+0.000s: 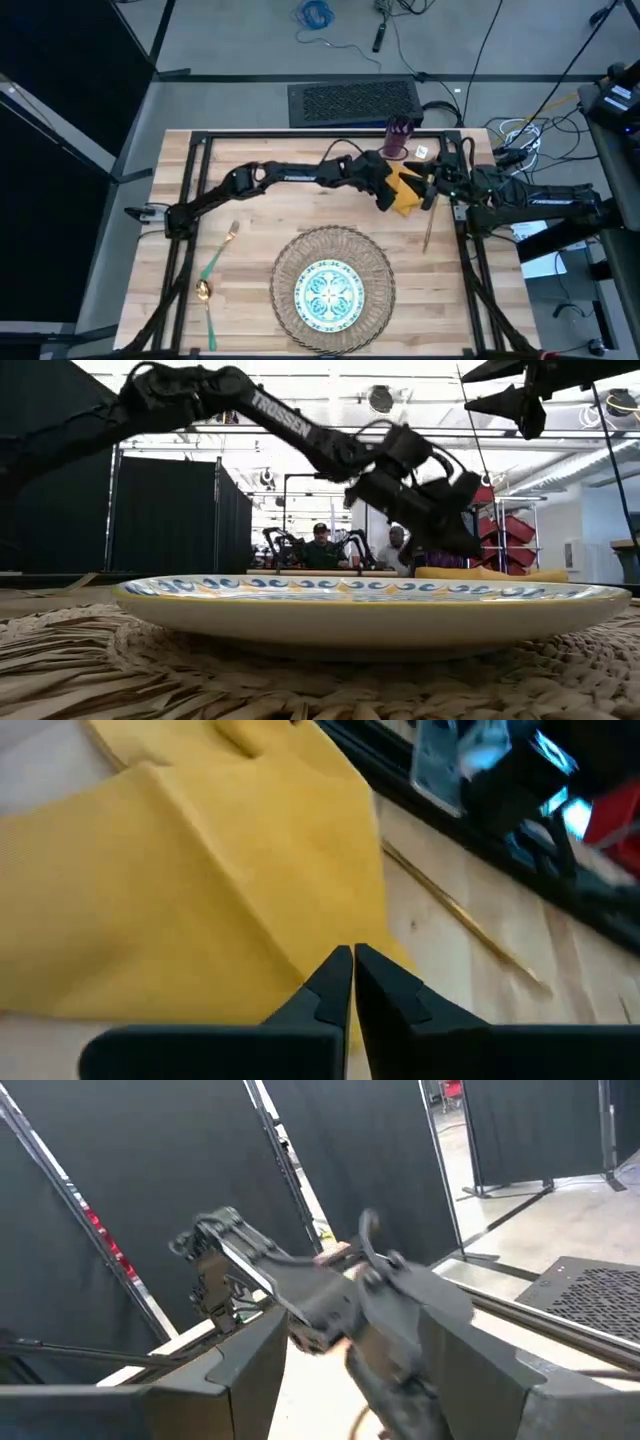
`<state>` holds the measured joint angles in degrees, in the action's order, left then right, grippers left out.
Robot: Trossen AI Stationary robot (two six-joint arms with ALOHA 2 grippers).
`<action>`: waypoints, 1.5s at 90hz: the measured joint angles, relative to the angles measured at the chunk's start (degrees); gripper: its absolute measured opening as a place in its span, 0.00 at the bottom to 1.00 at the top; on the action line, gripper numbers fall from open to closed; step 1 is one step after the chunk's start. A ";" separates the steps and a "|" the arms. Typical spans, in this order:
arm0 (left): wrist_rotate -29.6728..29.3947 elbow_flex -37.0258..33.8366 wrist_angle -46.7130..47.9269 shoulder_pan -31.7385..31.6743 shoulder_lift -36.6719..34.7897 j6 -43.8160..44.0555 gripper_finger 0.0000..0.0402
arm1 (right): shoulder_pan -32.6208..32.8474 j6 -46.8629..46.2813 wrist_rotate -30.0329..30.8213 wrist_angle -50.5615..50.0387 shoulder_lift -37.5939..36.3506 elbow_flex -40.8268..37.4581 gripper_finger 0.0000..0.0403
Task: Set table place
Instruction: Fold the yellow napkin
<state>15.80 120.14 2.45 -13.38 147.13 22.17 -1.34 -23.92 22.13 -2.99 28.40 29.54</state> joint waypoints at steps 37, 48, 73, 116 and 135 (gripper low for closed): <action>-8.73 0.02 0.24 0.41 -0.08 0.01 0.00 | 1.09 2.10 0.00 1.91 0.00 0.00 0.52; -8.77 0.02 1.07 0.47 -0.08 0.17 0.00 | 1.09 2.10 0.00 1.97 0.02 0.00 0.52; -5.73 0.08 1.65 0.36 3.36 5.45 0.00 | 1.09 2.14 -1.34 4.57 0.98 0.00 0.52; -3.77 0.38 18.67 1.41 1.48 0.66 0.00 | 1.09 2.38 -4.68 7.31 2.45 0.00 0.52; -9.90 0.31 29.07 1.59 0.08 -4.28 0.00 | 1.09 2.58 -7.27 8.46 2.40 0.00 0.52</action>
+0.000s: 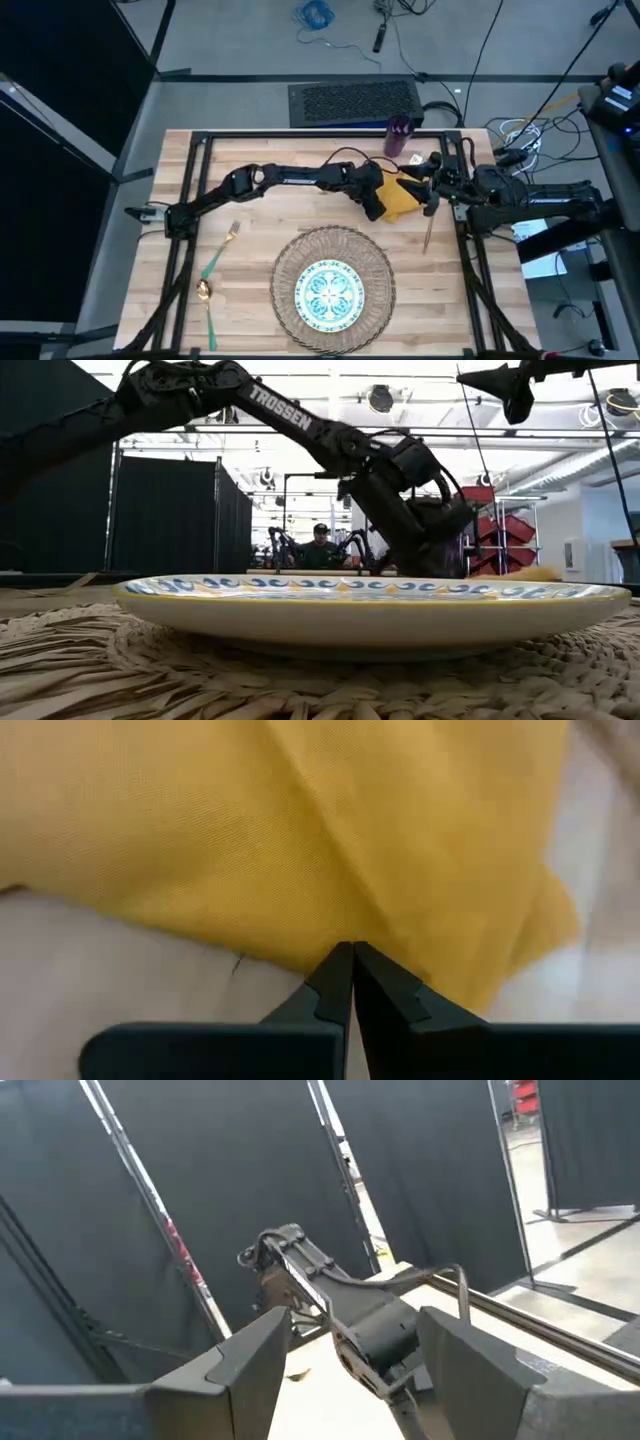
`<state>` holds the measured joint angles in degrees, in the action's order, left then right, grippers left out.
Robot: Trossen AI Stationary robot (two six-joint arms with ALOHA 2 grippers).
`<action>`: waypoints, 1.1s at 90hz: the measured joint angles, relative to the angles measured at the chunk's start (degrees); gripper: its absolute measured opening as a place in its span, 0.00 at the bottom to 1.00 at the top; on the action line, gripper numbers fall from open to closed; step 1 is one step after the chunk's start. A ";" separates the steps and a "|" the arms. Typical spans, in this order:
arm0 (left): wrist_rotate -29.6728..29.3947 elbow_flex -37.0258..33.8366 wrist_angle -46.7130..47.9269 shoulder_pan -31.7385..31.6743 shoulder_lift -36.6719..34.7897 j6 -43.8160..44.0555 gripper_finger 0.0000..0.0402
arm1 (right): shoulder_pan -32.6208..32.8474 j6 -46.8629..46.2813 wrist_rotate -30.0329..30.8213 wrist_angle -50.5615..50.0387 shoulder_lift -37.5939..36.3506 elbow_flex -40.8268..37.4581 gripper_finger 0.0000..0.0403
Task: Set table place
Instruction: Fold the yellow napkin
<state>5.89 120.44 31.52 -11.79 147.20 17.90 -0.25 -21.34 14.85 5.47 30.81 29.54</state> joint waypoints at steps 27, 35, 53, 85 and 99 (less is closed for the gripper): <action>-16.35 -0.28 21.57 -0.24 -5.34 -6.67 0.00 | 0.04 -0.15 -1.73 0.22 0.02 0.00 0.52; -22.72 -0.48 28.79 -0.18 -6.10 -7.82 0.00 | 0.04 -0.21 -1.79 0.12 0.00 0.00 0.52; -24.23 -0.74 37.03 -0.28 -9.87 -9.73 0.00 | 0.04 -0.04 -1.77 -0.05 0.02 0.00 0.52; -25.97 -13.66 34.14 -1.15 -30.39 -13.84 0.00 | 0.04 -0.04 -3.15 -0.13 0.02 0.00 0.52; -20.67 -31.24 20.26 -2.41 -46.84 -12.78 0.00 | 0.07 -0.21 -3.12 -2.17 0.03 0.00 0.52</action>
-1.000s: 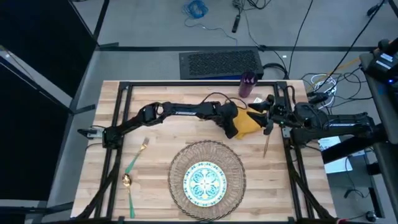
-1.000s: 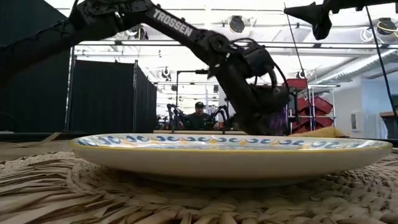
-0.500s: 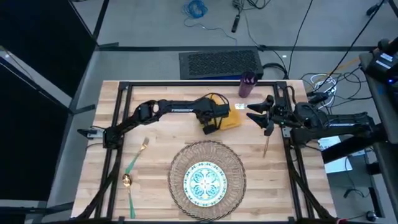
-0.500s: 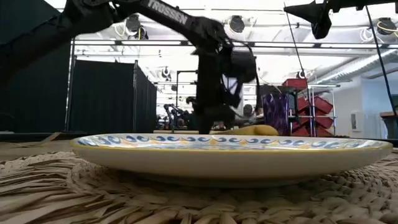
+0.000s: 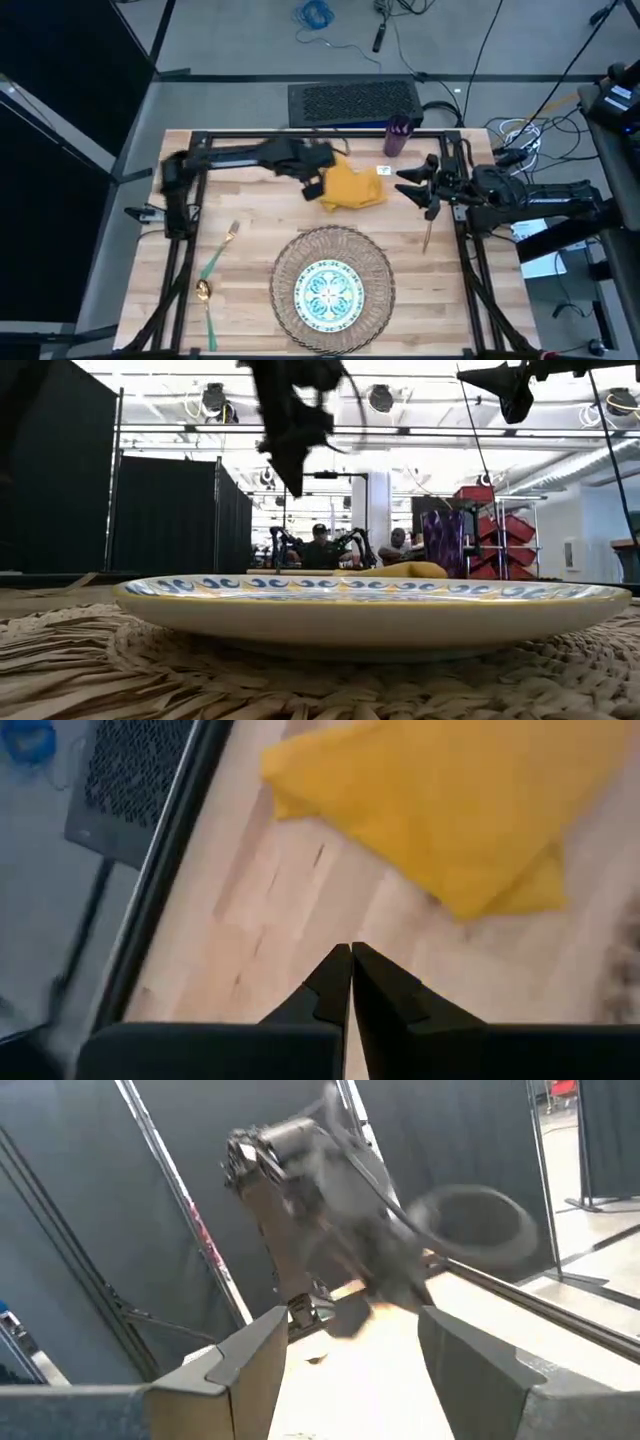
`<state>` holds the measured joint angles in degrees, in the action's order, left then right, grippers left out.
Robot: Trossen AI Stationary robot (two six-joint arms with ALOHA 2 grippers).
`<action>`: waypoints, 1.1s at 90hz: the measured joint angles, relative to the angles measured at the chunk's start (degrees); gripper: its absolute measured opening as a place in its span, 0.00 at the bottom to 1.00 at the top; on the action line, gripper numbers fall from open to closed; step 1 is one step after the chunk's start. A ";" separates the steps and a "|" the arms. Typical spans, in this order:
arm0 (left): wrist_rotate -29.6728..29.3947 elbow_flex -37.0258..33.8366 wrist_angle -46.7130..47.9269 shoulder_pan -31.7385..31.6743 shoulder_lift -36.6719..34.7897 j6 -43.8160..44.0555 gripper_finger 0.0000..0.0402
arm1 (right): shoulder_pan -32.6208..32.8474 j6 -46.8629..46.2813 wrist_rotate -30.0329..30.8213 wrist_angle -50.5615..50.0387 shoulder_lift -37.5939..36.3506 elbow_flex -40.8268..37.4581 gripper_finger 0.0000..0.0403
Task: Set table place
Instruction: Fold the yellow napkin
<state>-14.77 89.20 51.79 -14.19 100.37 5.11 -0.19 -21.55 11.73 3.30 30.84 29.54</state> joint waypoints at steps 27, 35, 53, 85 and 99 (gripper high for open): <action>33.36 -26.19 -47.12 -5.41 -13.55 13.50 0.00 | -0.44 -4.03 3.84 -2.79 2.97 0.00 0.52; 35.68 -26.09 -51.87 -6.51 -9.19 16.70 0.00 | -1.67 -8.39 3.90 -5.22 5.56 0.00 0.52; 38.70 -24.95 -54.07 -7.15 -1.50 16.54 0.00 | -5.69 -13.42 2.90 -13.71 14.07 0.00 0.52; 40.90 -24.91 -59.02 -6.23 -1.54 8.80 0.00 | -12.39 -17.21 3.99 -21.14 29.19 0.00 0.52; 40.84 -24.91 -58.79 -6.25 -1.50 4.80 0.00 | -18.84 -16.73 1.62 -17.20 31.17 0.00 0.52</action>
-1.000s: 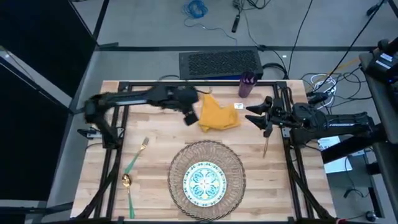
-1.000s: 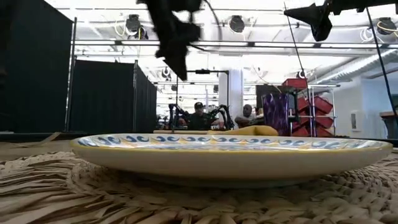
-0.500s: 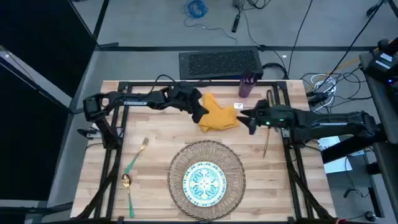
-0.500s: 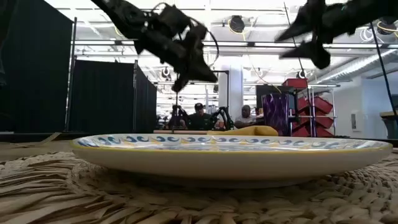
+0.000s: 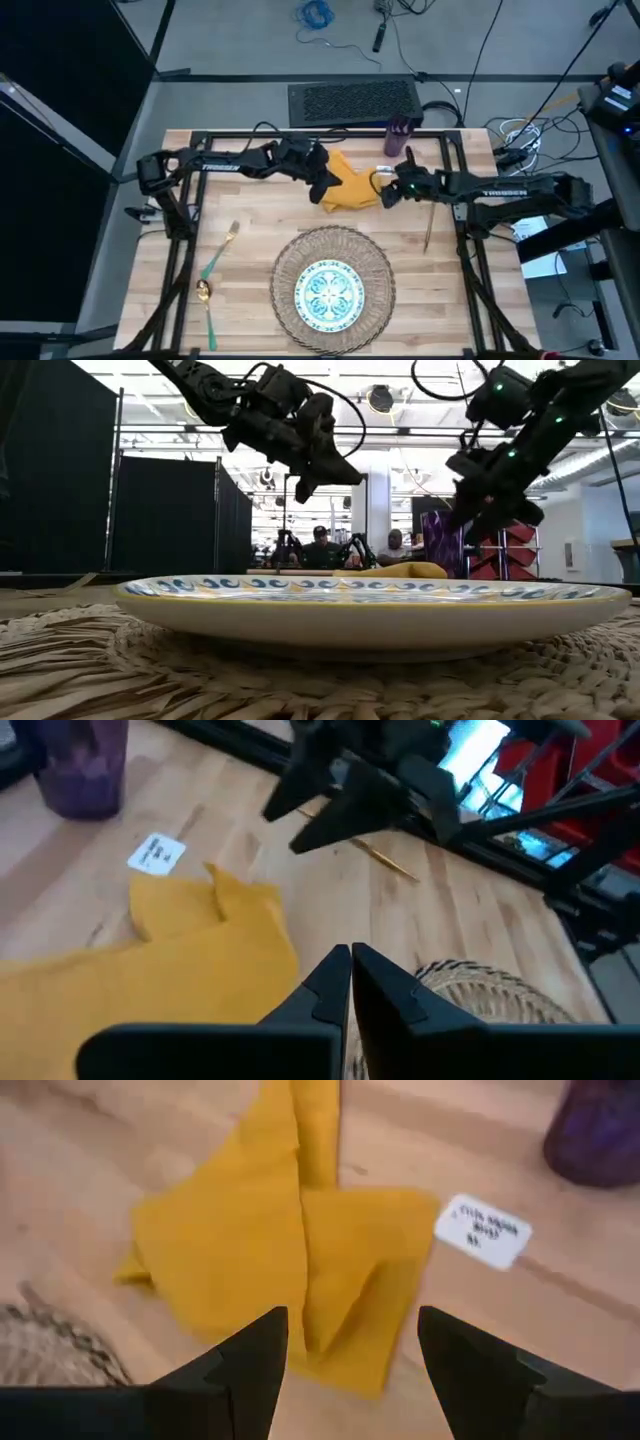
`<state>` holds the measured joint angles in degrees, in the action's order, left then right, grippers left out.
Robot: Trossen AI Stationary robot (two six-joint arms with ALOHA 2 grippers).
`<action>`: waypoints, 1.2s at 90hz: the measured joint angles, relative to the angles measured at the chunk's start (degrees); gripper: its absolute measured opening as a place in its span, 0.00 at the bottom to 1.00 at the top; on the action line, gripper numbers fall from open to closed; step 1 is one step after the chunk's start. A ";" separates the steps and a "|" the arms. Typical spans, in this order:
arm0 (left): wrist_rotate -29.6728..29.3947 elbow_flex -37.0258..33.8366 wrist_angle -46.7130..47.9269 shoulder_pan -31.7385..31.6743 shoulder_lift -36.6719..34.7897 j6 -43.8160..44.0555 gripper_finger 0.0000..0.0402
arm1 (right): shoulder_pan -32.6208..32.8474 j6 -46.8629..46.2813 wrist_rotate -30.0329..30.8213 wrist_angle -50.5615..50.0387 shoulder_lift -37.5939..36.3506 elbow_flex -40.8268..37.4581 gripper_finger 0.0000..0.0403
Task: Set table place
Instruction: Fold the yellow napkin
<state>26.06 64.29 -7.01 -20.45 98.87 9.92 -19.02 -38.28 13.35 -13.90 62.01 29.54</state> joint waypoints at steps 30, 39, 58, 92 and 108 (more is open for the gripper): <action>-0.83 0.00 0.16 0.00 0.00 -4.80 0.00 | -6.64 -4.18 -4.77 7.14 7.56 0.00 0.52; -0.83 0.00 0.20 0.02 0.00 -4.86 0.00 | -6.49 -4.54 -5.06 12.04 11.19 0.00 0.52; -0.85 0.00 0.70 0.29 0.00 -4.77 0.00 | -6.80 -6.24 -7.53 14.65 17.01 0.00 0.52; -0.85 0.00 2.41 1.25 0.00 -4.78 0.00 | -6.38 -6.92 -10.78 15.97 18.22 0.02 0.45; -0.83 0.00 3.56 1.86 0.00 -4.81 0.00 | -6.36 -5.94 -10.78 15.65 18.22 0.04 0.25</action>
<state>25.23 64.29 -3.44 -18.59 98.87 5.10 -25.39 -44.21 2.57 1.76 80.23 29.58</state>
